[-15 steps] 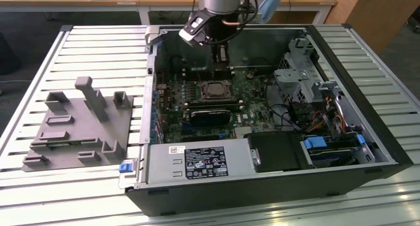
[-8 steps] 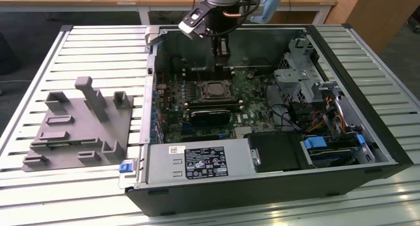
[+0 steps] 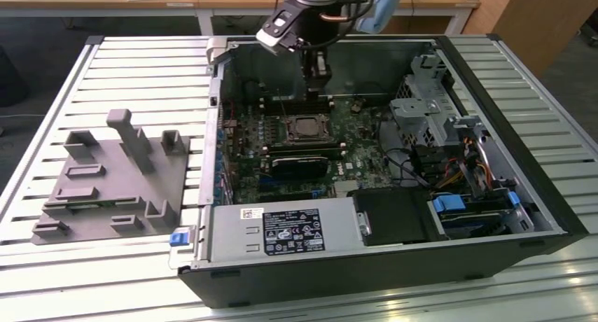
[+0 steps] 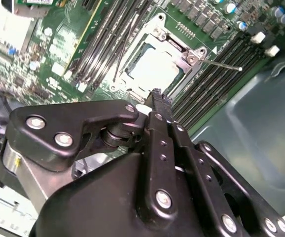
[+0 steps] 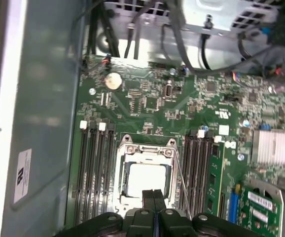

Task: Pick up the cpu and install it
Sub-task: 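Install the first cpu locking lever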

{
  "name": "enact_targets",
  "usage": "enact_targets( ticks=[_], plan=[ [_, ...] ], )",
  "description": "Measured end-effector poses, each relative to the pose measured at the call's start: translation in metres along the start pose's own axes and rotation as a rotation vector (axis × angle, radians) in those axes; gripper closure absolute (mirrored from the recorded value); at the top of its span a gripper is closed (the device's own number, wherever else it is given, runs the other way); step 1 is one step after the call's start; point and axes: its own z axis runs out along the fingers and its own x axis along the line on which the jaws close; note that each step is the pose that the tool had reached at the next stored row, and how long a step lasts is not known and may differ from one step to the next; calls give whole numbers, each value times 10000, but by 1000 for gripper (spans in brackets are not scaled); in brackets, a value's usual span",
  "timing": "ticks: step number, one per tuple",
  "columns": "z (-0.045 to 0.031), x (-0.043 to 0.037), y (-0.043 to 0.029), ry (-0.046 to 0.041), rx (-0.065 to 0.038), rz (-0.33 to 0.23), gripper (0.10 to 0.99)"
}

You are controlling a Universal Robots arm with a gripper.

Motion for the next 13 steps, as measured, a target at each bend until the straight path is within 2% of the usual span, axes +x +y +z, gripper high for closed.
enact_targets(
  ticks=[13],
  plan=[
    [12,1,0,43,-225,-2260,980]
  ],
)
